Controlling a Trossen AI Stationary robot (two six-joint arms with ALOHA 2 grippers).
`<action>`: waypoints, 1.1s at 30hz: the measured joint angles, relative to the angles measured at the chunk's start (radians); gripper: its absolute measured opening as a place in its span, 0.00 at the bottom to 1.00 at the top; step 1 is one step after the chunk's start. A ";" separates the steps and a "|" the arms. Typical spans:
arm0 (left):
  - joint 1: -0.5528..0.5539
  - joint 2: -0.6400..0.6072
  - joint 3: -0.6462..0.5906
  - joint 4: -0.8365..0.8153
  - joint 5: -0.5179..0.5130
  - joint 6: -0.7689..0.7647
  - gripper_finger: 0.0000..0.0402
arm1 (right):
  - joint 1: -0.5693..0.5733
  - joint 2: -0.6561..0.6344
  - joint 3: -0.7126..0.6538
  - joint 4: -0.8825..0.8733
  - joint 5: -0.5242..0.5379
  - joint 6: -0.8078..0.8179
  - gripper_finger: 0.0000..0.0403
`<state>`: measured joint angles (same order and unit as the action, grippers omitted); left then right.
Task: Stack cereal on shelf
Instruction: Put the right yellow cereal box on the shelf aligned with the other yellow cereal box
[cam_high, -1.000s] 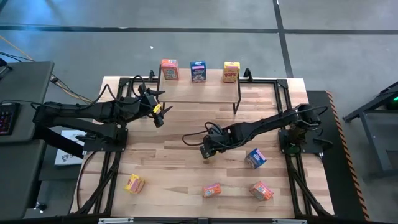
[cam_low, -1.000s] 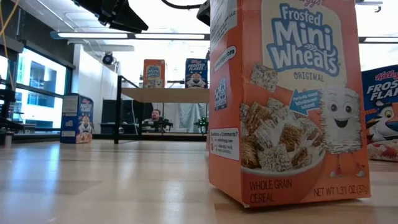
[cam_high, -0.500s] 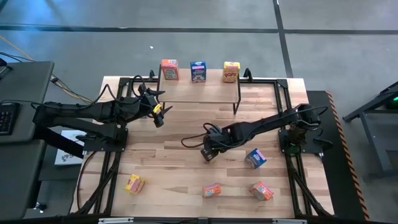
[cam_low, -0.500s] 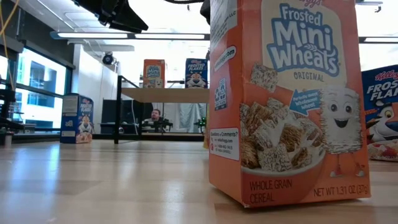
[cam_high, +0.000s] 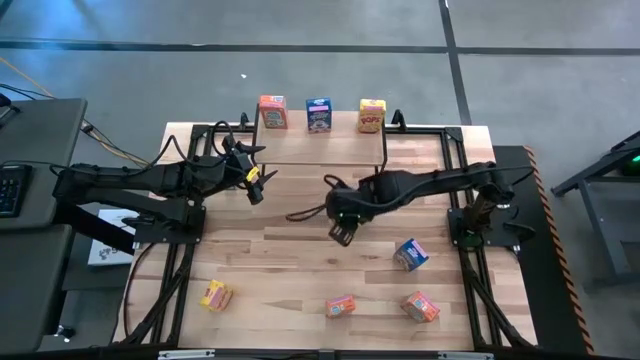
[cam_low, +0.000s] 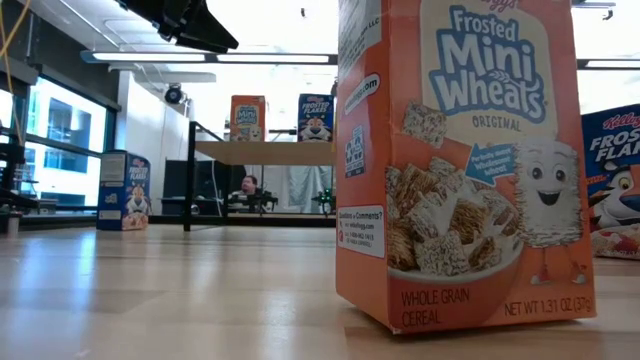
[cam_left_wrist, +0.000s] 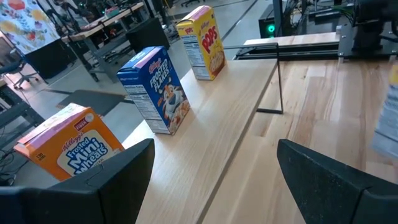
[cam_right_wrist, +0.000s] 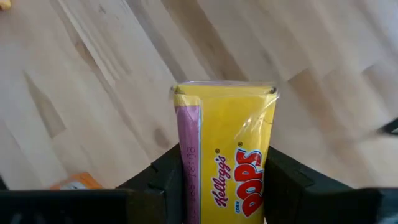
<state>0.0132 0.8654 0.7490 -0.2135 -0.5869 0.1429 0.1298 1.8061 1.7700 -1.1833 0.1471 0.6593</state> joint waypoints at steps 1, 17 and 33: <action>0.000 0.000 0.000 0.000 0.000 0.000 0.82 | -0.007 0.000 0.019 -0.020 0.004 -0.041 0.37; 0.000 0.000 0.000 0.000 0.000 0.000 0.82 | -0.208 0.000 0.215 -0.233 -0.004 -0.608 0.37; 0.000 0.000 0.001 0.070 -0.002 0.035 0.82 | -0.468 0.000 0.298 -0.312 -0.120 -1.030 0.37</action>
<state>0.0135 0.8658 0.7502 -0.1439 -0.5888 0.1782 -0.3384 1.8065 2.0682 -1.4950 0.0273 -0.3711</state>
